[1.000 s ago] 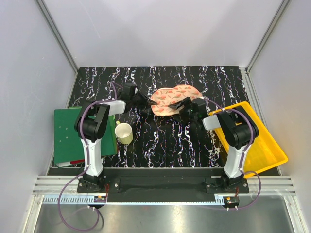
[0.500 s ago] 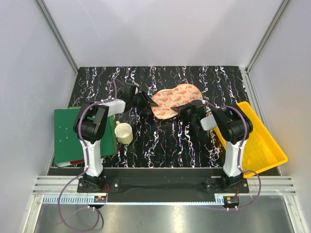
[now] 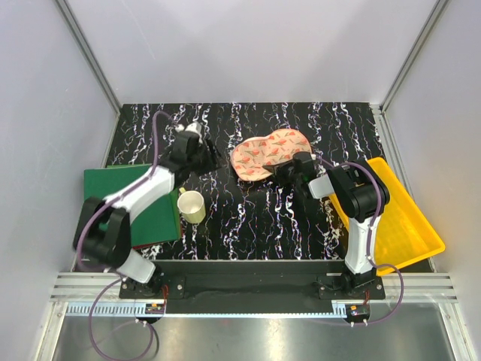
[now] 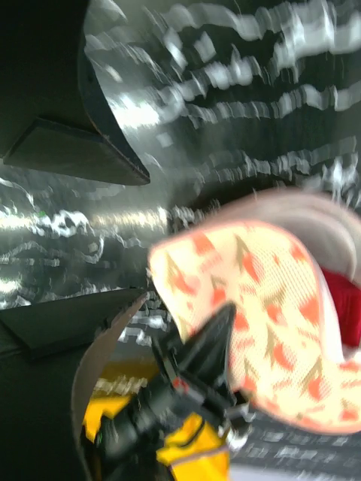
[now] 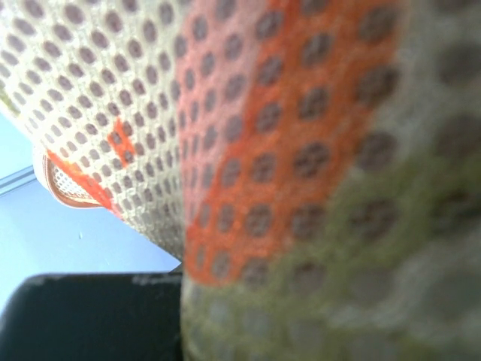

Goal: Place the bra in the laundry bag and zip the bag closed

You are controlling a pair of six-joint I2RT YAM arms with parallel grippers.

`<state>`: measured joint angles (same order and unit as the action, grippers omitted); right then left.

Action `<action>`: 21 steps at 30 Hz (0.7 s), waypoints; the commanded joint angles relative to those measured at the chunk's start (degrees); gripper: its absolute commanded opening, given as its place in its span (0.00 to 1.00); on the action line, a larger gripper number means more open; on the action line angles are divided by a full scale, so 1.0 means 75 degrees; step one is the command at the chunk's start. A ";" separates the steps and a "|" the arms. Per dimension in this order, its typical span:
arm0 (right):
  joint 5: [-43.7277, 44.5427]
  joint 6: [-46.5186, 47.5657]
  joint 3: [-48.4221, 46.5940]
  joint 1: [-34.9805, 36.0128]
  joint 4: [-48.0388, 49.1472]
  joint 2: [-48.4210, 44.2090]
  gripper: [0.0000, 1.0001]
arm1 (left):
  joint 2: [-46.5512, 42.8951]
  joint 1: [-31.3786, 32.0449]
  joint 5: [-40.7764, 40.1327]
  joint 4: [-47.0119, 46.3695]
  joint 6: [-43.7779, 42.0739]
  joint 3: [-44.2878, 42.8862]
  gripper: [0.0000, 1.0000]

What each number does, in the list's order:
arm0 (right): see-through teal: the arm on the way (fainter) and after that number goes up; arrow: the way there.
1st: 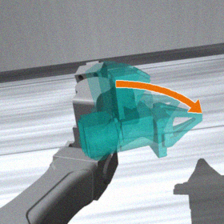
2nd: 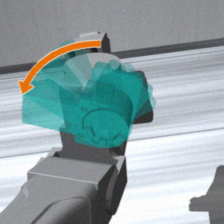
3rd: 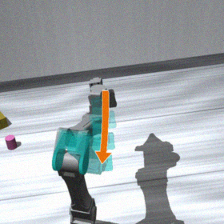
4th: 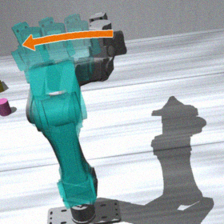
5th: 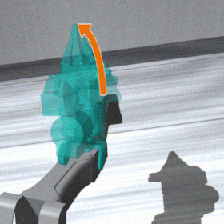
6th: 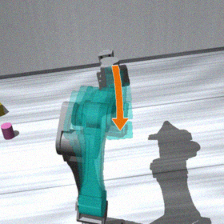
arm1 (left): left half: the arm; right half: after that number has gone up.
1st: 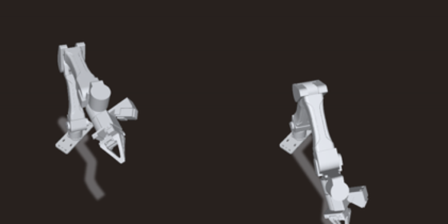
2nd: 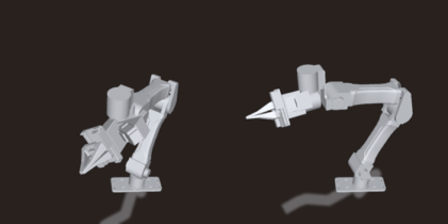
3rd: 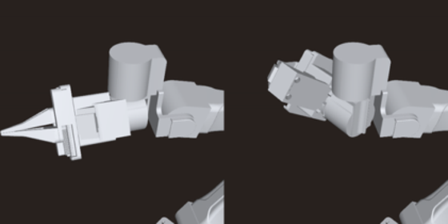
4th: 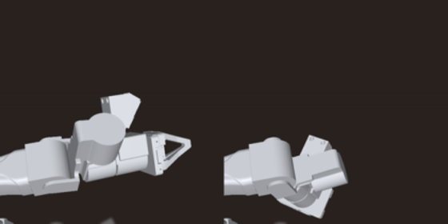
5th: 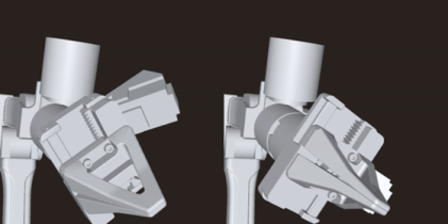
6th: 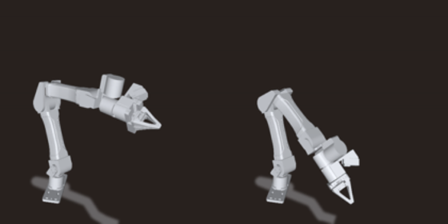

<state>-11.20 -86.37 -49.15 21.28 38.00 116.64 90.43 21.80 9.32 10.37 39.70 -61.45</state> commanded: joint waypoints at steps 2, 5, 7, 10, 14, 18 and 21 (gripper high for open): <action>-0.0240 -0.0565 -0.0267 0.0011 -0.0426 -0.0224 0.00 | -0.1999 0.0735 -0.2729 -0.1228 -0.0219 0.1921 0.55; -0.0346 -0.0869 -0.0291 0.0011 -0.0531 -0.0247 0.00 | -0.2295 0.1158 -0.2919 -0.2411 -0.0617 0.2743 0.55; -0.0440 -0.1174 -0.0303 0.0011 -0.0613 -0.0270 0.00 | -0.2145 0.1311 -0.2674 -0.2987 -0.0746 0.2990 0.59; -0.0499 -0.1433 -0.0384 0.0011 -0.0870 -0.0352 0.00 | -0.1922 0.1697 -0.2450 -0.3947 -0.0829 0.3434 0.62; -0.0580 -0.1621 -0.0502 0.0011 -0.0976 -0.0376 0.00 | -0.1839 0.1979 -0.2252 -0.5701 -0.0712 0.4360 0.68; -0.0581 -0.1703 -0.0514 0.0011 -0.1035 -0.0388 0.00 | -0.1582 0.2109 -0.2122 -0.6023 -0.0513 0.4455 0.67; -0.0534 -0.1773 -0.0444 0.0011 -0.1012 -0.0364 0.00 | -0.1674 0.2120 -0.2402 -0.6385 -0.0221 0.4770 0.61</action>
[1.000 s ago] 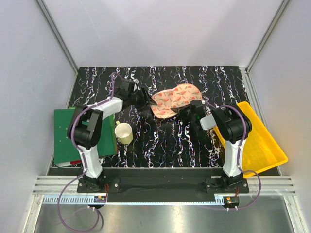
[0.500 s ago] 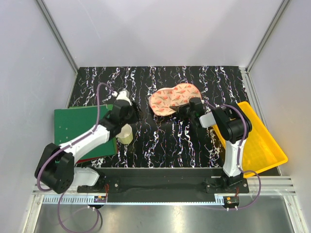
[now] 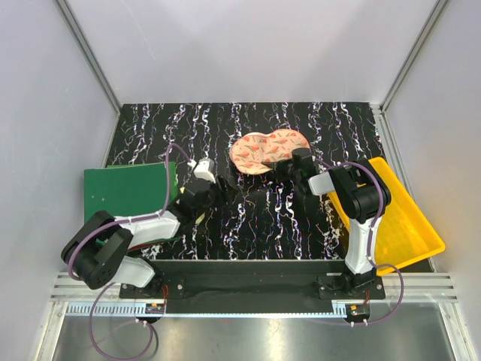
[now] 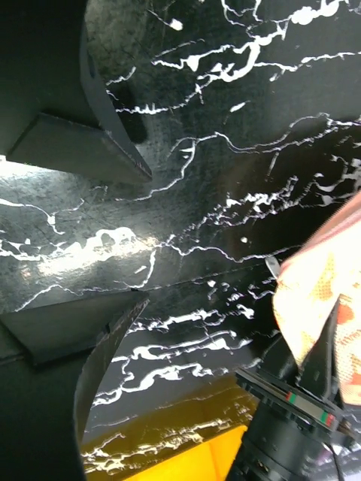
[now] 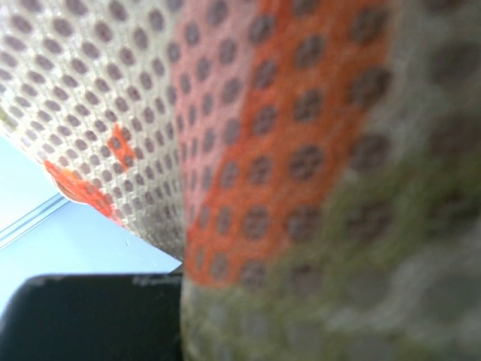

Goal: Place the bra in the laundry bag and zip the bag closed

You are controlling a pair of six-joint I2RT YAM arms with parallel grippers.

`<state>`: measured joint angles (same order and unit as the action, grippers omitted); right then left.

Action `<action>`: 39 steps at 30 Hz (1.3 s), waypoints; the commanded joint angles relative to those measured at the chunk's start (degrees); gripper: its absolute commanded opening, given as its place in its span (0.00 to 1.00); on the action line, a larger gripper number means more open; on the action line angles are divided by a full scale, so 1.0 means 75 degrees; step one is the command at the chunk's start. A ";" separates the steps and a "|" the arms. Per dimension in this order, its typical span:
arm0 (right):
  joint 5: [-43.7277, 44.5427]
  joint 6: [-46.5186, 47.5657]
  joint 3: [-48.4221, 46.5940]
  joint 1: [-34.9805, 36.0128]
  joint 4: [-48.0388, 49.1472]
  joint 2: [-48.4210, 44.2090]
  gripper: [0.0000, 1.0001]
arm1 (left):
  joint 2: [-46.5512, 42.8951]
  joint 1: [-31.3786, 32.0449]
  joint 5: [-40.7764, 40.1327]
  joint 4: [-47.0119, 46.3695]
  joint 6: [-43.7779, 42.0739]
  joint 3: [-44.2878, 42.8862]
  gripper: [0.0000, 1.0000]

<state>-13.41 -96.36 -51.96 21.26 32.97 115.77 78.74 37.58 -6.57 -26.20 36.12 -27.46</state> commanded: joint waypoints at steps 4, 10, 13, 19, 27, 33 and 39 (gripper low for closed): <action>-0.0239 -0.0442 -0.0044 0.0014 -0.0318 -0.0306 0.00 | -0.0139 0.0051 -0.0367 -0.1840 0.0154 0.0475 0.58; -0.0181 -0.0476 0.0061 0.0014 -0.0202 -0.0307 0.00 | 0.0294 0.0098 0.0008 -0.1806 -0.0104 0.0101 0.59; -0.0239 -0.0477 0.0061 0.0014 -0.0119 -0.0260 0.00 | 0.0470 0.0098 0.0114 -0.1350 -0.0409 -0.0378 0.63; -0.0356 -0.0769 0.0073 0.0014 -0.0013 -0.0295 0.00 | 0.1020 0.0098 0.0290 -0.0316 -0.1264 -0.1435 0.64; -0.0427 -0.1262 0.0050 0.0014 -0.0037 -0.0447 0.00 | 0.1992 0.0110 0.0829 -0.0784 -0.1535 -0.1997 0.56; -0.0556 -0.1508 0.0108 0.0002 0.0174 -0.0400 0.00 | 0.2521 0.0133 0.0702 -0.0505 -0.1511 -0.2595 0.56; -0.0568 -0.1590 0.0202 0.0002 0.0209 -0.0459 0.00 | 0.2919 0.0133 0.0501 0.0397 -0.1652 -0.3438 0.55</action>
<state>-15.75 -104.79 -51.62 21.26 34.06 114.48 99.42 38.37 -1.30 -25.28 25.52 -47.86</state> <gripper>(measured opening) 0.088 0.558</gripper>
